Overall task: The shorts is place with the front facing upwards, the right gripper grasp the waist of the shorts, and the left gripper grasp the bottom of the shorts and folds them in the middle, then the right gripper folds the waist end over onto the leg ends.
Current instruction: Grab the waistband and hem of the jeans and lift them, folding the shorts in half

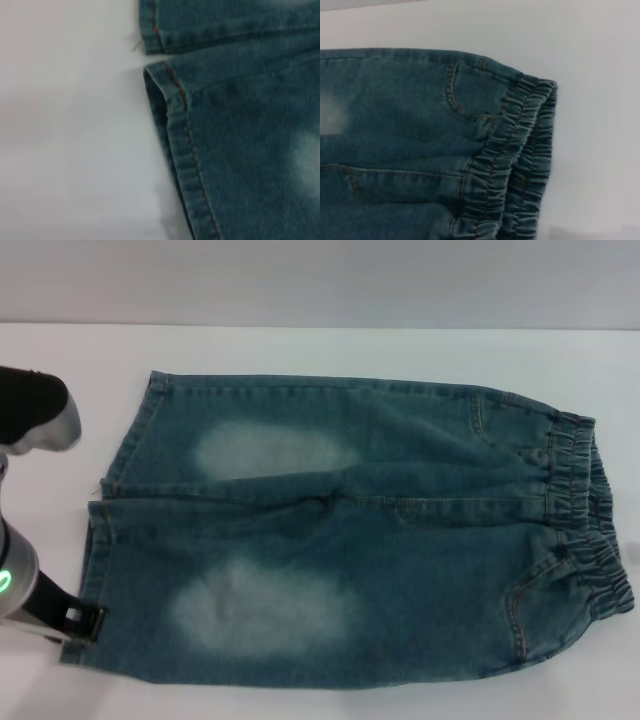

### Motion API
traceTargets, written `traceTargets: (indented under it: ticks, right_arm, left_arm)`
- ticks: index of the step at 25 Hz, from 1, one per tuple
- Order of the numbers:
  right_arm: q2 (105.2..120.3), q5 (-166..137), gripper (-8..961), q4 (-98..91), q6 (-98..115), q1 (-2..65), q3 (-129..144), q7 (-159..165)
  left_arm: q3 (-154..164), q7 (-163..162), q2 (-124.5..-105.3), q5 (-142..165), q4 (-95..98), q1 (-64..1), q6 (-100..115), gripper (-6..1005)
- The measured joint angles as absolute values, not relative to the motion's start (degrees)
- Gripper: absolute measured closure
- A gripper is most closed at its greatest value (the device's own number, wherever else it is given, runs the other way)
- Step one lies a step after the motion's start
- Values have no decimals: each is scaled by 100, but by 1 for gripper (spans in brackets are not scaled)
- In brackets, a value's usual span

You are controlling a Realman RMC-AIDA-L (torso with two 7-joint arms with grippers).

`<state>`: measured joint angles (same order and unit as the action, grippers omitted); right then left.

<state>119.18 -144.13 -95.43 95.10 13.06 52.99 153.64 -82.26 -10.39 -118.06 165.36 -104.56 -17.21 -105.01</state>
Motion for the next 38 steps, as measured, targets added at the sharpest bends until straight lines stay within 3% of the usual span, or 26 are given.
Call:
traceTargets:
  ticks: [3,13,22,38]
  right_arm:
    - [11918,-14376,161,-9542,9510,1304,5300,15338]
    - [11918,-14375,161,-9554,9510,1319,5300,15275]
    - [11918,-14375,161,-9556,9554,1324,5309,15232]
    - [11918,-14379,160,-9563,9593,1307,5309,15208]
  left_arm:
    - [-8105,-1149,-11810,16543,-10424,-1724,-10539,984]
    - [-7866,-1326,-11817,16527,-10307,-1701,-10389,587]
    - [-7791,-1337,-11833,16519,-9998,-1697,-10252,144]
    - [-7714,-1345,-11838,16454,-9845,-1760,-10129,183]
